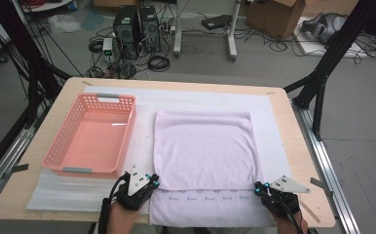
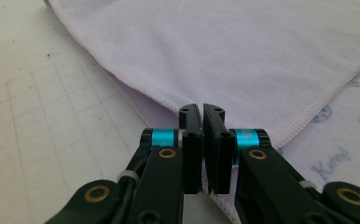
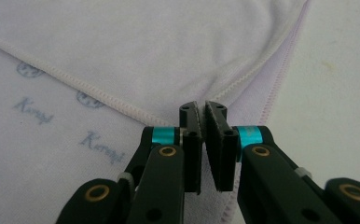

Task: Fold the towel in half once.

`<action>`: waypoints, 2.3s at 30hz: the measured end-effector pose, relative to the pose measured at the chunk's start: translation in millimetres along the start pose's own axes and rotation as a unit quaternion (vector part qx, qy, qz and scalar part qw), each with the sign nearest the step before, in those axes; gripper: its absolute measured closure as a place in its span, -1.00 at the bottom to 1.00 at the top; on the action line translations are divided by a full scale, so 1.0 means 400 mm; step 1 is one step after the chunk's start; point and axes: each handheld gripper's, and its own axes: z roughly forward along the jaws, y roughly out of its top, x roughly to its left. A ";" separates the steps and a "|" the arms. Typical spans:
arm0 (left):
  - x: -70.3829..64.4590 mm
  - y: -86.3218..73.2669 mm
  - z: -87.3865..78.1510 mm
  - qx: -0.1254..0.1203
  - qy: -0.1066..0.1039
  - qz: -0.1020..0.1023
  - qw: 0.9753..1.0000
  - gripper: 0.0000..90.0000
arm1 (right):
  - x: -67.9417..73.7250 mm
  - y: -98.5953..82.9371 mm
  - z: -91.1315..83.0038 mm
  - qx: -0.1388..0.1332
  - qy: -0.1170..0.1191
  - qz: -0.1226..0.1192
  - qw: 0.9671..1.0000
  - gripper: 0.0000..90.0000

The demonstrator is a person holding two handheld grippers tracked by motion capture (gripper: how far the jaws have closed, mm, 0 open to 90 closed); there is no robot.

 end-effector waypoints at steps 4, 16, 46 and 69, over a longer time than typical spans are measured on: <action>0.001 -0.003 0.005 0.005 -0.020 -0.014 1.000 0.93 | 0.000 0.000 0.001 0.001 0.002 0.002 1.000 0.88; 0.013 -0.020 -0.045 -0.008 -0.053 -0.078 0.995 0.95 | -0.017 -0.016 -0.037 -0.014 0.033 0.032 0.999 0.91; -0.115 -0.120 -0.243 -0.009 -0.095 -0.084 0.992 0.95 | 0.083 -0.136 -0.251 -0.013 0.061 0.048 0.997 0.91; -0.031 -0.064 -0.152 -0.015 -0.079 -0.085 0.993 0.37 | 0.070 -0.128 -0.228 -0.026 0.022 0.048 0.998 0.38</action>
